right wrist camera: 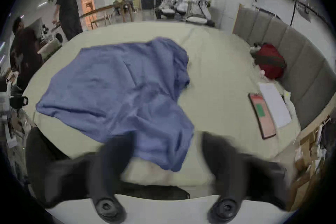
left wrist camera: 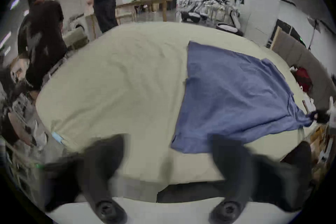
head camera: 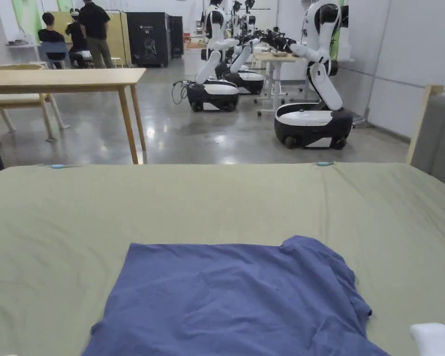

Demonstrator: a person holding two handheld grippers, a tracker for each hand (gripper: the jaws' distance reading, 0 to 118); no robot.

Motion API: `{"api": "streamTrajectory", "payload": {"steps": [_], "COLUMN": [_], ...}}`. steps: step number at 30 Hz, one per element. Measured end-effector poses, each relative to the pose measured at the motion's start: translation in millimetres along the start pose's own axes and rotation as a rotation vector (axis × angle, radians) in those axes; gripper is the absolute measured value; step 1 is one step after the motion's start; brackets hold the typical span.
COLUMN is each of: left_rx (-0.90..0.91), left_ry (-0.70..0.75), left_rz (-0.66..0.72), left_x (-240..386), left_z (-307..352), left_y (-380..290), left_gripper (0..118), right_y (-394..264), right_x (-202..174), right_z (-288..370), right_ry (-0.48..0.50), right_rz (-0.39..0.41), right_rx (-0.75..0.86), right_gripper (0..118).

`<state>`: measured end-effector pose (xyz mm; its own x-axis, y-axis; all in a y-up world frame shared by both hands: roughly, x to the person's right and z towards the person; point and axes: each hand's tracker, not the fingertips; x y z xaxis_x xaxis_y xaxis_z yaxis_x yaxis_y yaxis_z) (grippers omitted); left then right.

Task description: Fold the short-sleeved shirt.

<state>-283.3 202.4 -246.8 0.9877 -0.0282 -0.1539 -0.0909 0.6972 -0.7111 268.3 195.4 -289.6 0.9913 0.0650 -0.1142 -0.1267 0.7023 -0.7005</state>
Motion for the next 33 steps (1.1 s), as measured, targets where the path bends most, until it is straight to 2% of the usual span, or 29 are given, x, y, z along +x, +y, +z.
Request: {"api": "streamTrajectory", "payload": {"steps": [3,5,7,8,9,10,11,12,13,15,18,22,23,24,25,26,27,28,29,33], "left_rx": [0.193,0.245,0.332,0.350,0.329,0.337,0.349,0.332,0.340,0.281,0.259,0.122,0.063,0.034,0.022,-0.023,-0.067,-0.098,-0.022,-0.088], "left_ry": [-0.073,-0.137,-0.191,-0.208,-0.216,-0.211,-0.204,-0.190,-0.188,-0.270,-0.209,-0.162,-0.134,-0.114,-0.094,-0.081,-0.071,-0.064,-0.092,-0.118], "left_rz": [-0.045,-0.045,-0.047,-0.061,-0.072,-0.078,-0.100,-0.114,-0.096,-0.084,-0.094,0.002,0.023,0.043,0.055,0.066,0.066,0.071,0.076,0.036], "left_x": [35.6,62.2,89.4,100.4,109.3,115.6,122.2,127.1,127.2,125.3,105.1,47.3,31.3,14.5,1.4,-10.9,-16.2,-21.3,-22.1,-16.1], "left_z": [14.6,16.0,16.6,15.3,14.2,14.2,10.5,6.3,3.9,-0.2,-7.6,-17.7,-20.5,-27.2,-33.3,-40.8,-45.3,-51.8,-51.2,-72.2], "left_y": [17.7,29.7,31.7,33.4,35.1,34.5,29.5,29.5,28.0,26.0,21.4,1.3,-6.3,-15.2,-22.7,-28.9,-33.1,-38.2,-37.4,-33.8], "left_gripper": [117,117,117,116,110,92,30,0,0,0,0,0,8,25,61,114,117,115,116,116], "right_y": [20.5,33.2,39.1,39.5,39.2,39.4,38.4,37.7,34.5,34.4,30.4,20.0,16.2,12.6,9.4,4.9,1.9,-0.5,-3.0,-9.4], "right_x": [-24.3,-42.5,-66.1,-75.5,-83.7,-89.8,-97.8,-104.4,-107.7,-108.9,-106.9,-95.7,-92.7,-90.4,-88.3,-85.1,-83.2,-81.7,-80.0,-72.1], "right_z": [29.7,37.8,46.7,47.9,48.5,47.3,47.2,45.2,45.1,43.5,40.4,38.9,38.7,38.3,38.0,37.8,37.3,37.0,37.1,38.7], "right_ry": [0.054,0.095,0.129,0.119,0.124,0.130,0.115,0.072,0.054,0.098,0.096,0.089,0.084,0.077,0.074,0.074,0.072,0.071,0.067,0.034], "right_rz": [-0.055,-0.101,-0.113,-0.118,-0.108,-0.100,-0.089,-0.065,-0.052,-0.036,-0.026,-0.041,-0.042,-0.043,-0.047,-0.054,-0.058,-0.061,-0.066,-0.069], "right_rx": [0.212,0.290,0.392,0.431,0.439,0.433,0.440,0.439,0.456,0.438,0.421,0.380,0.366,0.353,0.343,0.332,0.319,0.312,0.303,0.264], "right_gripper": [113,113,113,112,105,82,27,4,4,3,3,3,3,3,3,3,4,3,4,4]}}
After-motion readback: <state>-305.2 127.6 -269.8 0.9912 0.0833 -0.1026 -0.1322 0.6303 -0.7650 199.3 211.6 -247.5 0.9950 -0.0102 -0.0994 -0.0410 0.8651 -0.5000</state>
